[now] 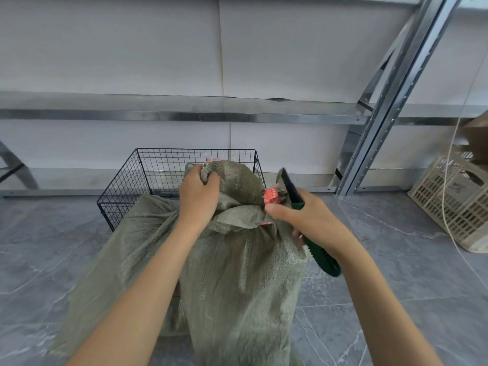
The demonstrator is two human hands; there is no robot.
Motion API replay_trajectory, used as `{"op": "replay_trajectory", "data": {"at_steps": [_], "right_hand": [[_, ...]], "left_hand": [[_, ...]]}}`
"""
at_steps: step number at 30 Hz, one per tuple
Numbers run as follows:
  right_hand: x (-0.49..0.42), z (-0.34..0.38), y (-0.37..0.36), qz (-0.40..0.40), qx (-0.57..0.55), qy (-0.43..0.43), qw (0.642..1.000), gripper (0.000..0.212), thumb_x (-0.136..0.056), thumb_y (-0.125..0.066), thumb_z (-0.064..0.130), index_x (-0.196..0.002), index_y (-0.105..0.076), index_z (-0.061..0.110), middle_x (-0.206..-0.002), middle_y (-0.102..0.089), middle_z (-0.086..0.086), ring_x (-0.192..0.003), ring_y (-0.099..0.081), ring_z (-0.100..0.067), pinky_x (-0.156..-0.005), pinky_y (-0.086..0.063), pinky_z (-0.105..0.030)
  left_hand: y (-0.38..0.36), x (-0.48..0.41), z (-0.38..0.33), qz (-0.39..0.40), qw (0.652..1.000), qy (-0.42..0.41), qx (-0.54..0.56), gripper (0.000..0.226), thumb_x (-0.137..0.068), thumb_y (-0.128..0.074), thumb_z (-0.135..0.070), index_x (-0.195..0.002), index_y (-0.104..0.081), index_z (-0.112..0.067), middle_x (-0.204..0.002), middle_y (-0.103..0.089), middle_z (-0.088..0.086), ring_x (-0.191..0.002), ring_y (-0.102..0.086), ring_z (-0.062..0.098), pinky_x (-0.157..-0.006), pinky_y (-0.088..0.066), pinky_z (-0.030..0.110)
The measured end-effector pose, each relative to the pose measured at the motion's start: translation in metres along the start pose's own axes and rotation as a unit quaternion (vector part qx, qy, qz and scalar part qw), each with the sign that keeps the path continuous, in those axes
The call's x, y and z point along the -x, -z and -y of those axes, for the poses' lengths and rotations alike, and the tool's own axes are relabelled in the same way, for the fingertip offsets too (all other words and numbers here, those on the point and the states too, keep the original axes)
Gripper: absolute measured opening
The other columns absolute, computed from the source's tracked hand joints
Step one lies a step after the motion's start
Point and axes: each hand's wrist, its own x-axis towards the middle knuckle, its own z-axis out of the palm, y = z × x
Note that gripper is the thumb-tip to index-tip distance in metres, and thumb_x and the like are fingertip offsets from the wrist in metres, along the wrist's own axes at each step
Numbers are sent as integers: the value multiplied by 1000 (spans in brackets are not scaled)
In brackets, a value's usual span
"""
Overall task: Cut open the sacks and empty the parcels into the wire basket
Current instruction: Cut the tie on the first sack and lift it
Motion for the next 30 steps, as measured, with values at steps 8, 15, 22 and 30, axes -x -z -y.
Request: {"op": "replay_trajectory", "data": {"at_steps": [8, 15, 22, 30], "right_hand": [[-14, -23, -40, 6, 159, 14, 987, 103, -57, -83, 46, -145, -30, 32, -136, -48, 7, -120, -52, -19, -98, -46, -41], [-20, -20, -44, -95, 64, 28, 993, 18, -81, -65, 11, -81, -57, 27, -72, -62, 5, -64, -59, -17, -60, -50, -31], [-32, 2, -27, -166, -228, -38, 959, 18, -86, -63, 6, -73, -52, 8, -53, -50, -3, -41, -46, -17, -44, -42, -26], [-43, 23, -31, -85, -242, -60, 965, 14, -87, -63, 7, -75, -56, 8, -51, -49, -7, -41, -44, -18, -44, -44, -25]], "left_hand": [[-4, 2, 15, 54, 996, 70, -15, 16, -96, -43, -17, -97, -59, -16, -90, -50, -14, -77, -48, 8, -84, -38, 32], [1, -3, 26, 57, 991, 116, 22, 23, -93, -45, -21, -89, -57, -3, -69, -55, 9, -69, -54, 26, -65, -42, 35], [9, 3, 3, 249, 964, 87, 40, 42, -75, -62, -59, -100, -59, -26, -107, -64, -5, -101, -59, 10, -89, -41, 29], [-12, 9, -8, 286, 958, 8, -2, 36, -80, -74, -19, -104, -51, -33, -96, -64, -19, -82, -59, -11, -64, -43, 3]]}}
